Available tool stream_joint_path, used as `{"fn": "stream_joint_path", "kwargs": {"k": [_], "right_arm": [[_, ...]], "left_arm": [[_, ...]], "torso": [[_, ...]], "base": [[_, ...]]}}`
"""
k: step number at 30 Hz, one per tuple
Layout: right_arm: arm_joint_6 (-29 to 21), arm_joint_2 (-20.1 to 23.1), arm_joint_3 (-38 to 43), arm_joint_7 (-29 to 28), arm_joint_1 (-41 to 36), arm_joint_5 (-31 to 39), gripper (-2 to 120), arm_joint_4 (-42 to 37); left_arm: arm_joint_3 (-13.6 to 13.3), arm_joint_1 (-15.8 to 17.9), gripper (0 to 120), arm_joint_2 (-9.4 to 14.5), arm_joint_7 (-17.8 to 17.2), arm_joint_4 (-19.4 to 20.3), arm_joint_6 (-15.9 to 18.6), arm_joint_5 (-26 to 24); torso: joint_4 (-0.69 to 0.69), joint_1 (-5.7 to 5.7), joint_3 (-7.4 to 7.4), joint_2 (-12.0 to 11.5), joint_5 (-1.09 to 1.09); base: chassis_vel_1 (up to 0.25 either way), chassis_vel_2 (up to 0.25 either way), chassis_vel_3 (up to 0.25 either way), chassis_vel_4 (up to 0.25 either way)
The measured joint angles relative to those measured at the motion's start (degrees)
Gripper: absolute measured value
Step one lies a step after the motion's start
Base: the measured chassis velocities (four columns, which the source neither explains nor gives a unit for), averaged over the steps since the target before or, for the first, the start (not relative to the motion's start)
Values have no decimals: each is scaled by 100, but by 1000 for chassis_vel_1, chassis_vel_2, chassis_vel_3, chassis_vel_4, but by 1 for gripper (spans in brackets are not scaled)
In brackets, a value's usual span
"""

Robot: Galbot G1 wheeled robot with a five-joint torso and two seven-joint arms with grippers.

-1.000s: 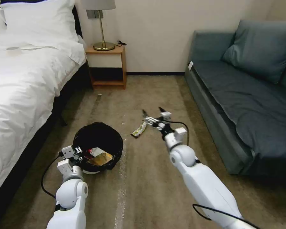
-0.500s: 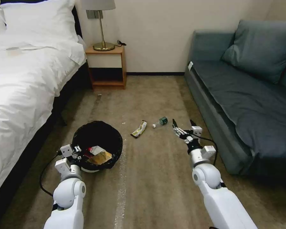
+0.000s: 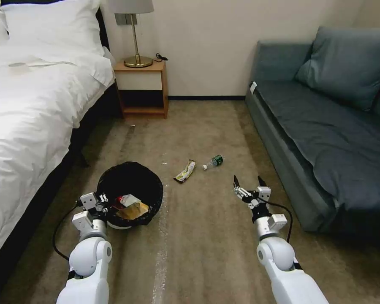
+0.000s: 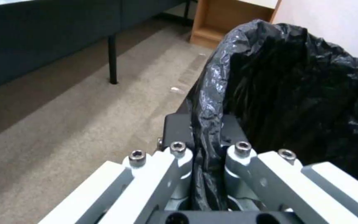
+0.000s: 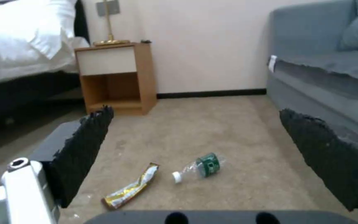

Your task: Pick up the trash bin, then pick up the garbage on the floor and place it into the trash bin.

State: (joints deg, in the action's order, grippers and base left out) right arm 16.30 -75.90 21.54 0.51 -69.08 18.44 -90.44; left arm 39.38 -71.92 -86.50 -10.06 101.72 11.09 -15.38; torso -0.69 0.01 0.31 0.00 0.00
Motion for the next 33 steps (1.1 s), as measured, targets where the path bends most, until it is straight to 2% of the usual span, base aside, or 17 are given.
{"fn": "stream_joint_path", "kwargs": {"k": [3, 10, 33], "right_arm": [[266, -55, 53, 132, 7, -372, 100, 170], [444, -60, 137, 248, 110, -517, 100, 355], [479, -106, 316, 533, 149, -492, 100, 493]], "left_arm": [[-30, 1, 4, -12, -6, 46, 0, 13], [-31, 63, 4, 2, -27, 33, 4, 10], [-72, 112, 4, 34, -40, -28, 17, -15]], "torso": [[0, 0, 0, 0, 0], [0, 0, 0, 0, 1], [0, 0, 0, 0, 0]], "base": [[0, 0, 0, 0], [0, 0, 0, 0], [0, 0, 0, 0]]}}
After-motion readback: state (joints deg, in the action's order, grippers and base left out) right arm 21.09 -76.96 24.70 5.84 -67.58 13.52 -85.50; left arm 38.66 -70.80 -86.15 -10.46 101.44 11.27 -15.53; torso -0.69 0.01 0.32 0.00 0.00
